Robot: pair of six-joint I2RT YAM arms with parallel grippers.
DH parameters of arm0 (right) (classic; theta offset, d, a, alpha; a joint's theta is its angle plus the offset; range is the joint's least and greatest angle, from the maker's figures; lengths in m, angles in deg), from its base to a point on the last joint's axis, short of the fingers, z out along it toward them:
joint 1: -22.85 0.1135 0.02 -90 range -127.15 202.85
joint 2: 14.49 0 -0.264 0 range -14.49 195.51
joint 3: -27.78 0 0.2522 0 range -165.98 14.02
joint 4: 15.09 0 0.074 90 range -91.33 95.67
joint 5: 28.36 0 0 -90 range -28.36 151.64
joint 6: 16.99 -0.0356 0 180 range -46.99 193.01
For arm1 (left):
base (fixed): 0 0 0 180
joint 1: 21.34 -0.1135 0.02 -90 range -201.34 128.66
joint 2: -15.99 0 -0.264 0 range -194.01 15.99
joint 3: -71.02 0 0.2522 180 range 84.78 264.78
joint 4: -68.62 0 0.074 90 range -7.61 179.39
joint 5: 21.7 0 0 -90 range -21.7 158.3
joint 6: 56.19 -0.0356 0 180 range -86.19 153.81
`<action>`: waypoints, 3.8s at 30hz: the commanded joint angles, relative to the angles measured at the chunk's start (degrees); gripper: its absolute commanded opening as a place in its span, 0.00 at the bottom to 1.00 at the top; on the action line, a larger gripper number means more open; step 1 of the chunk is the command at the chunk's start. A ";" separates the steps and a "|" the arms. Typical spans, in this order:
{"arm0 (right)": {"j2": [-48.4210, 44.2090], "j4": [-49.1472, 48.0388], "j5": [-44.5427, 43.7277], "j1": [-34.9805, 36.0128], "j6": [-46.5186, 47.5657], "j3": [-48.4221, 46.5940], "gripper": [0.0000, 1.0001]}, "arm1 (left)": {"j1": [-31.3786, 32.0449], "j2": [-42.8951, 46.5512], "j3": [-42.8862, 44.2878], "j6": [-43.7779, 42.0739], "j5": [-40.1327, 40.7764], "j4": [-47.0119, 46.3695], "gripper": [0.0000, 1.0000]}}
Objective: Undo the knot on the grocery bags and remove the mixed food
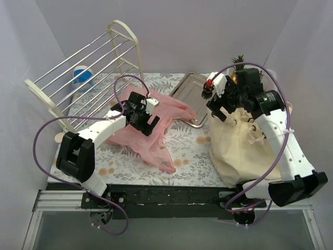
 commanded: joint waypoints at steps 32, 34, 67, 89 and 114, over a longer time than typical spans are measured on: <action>30.93 5.84 23.99 24.79 0.49 -26.73 0.01 | -0.55 18.69 9.32 -4.73 19.66 -14.03 0.00; 33.14 3.38 28.63 24.79 -3.12 -31.43 0.01 | -0.90 19.21 10.64 -5.87 22.81 -16.14 0.00; 31.20 -64.29 2.75 20.83 -15.88 -23.50 0.91 | -0.99 10.60 32.26 -6.58 0.16 -26.35 0.00; 18.14 -74.77 -23.72 -1.48 -0.41 -11.69 0.01 | -0.81 14.56 20.50 0.18 -1.59 -29.77 0.88; -33.55 -13.96 -26.25 -38.58 16.02 34.44 0.01 | -0.11 7.53 13.99 4.85 -8.11 -36.61 0.90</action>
